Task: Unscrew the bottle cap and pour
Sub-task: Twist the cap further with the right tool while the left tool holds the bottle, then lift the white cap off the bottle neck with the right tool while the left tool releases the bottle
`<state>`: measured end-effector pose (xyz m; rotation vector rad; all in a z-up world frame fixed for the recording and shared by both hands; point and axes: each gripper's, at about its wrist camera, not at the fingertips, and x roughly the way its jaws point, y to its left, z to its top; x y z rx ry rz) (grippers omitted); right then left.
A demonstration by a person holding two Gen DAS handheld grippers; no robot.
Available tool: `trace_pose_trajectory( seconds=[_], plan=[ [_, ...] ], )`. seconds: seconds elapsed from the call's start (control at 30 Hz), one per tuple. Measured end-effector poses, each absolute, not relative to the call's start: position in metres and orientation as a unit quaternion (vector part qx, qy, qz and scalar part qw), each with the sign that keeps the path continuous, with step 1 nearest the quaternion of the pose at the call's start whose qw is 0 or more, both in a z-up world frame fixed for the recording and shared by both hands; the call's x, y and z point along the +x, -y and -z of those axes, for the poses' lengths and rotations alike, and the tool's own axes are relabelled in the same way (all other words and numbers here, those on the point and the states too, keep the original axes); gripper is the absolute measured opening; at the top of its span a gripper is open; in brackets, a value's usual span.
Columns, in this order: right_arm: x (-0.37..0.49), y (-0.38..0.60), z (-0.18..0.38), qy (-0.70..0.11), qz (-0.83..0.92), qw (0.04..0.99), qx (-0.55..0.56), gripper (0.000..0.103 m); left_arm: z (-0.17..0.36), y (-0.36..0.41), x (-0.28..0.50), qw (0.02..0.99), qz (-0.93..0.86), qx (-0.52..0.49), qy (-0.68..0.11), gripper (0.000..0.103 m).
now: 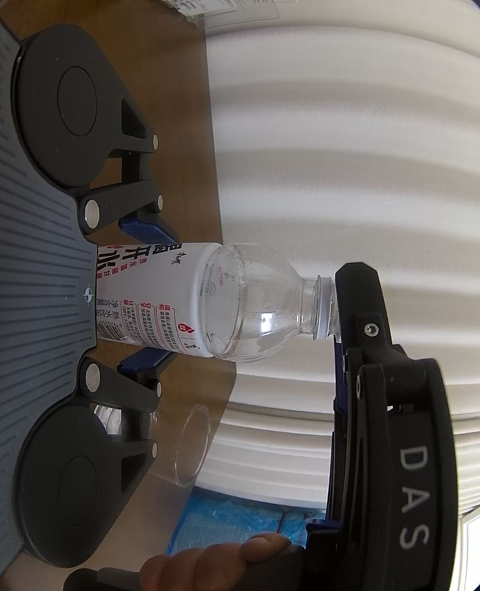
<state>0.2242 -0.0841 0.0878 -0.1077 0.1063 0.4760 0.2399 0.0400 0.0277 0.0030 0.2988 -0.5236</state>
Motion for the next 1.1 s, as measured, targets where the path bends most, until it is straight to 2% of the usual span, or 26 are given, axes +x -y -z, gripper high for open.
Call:
trace_pose_trajectory(
  seconds=[0.23, 0.43, 0.7, 1.1],
  plan=[
    [0.227, 0.095, -0.093, -0.065, -0.267, 0.96, -0.05, 0.032, -0.028, -0.041, 0.24, 0.955, 0.258, 0.001, -0.147, 0.059],
    [0.252, 0.122, -0.102, -0.1, -0.353, 0.93, -0.011, 0.032, -0.029, -0.04, 0.239, 0.955, 0.258, 0.002, -0.148, 0.059],
    [0.273, 0.141, -0.114, -0.118, -0.436, 0.892, -0.014, 0.032, -0.029, -0.04, 0.238, 0.955, 0.258, 0.005, -0.147, 0.059],
    [0.284, 0.146, -0.118, -0.114, -0.443, 0.889, 0.009, 0.032, -0.028, -0.04, 0.236, 0.955, 0.258, 0.004, -0.147, 0.059]
  ],
)
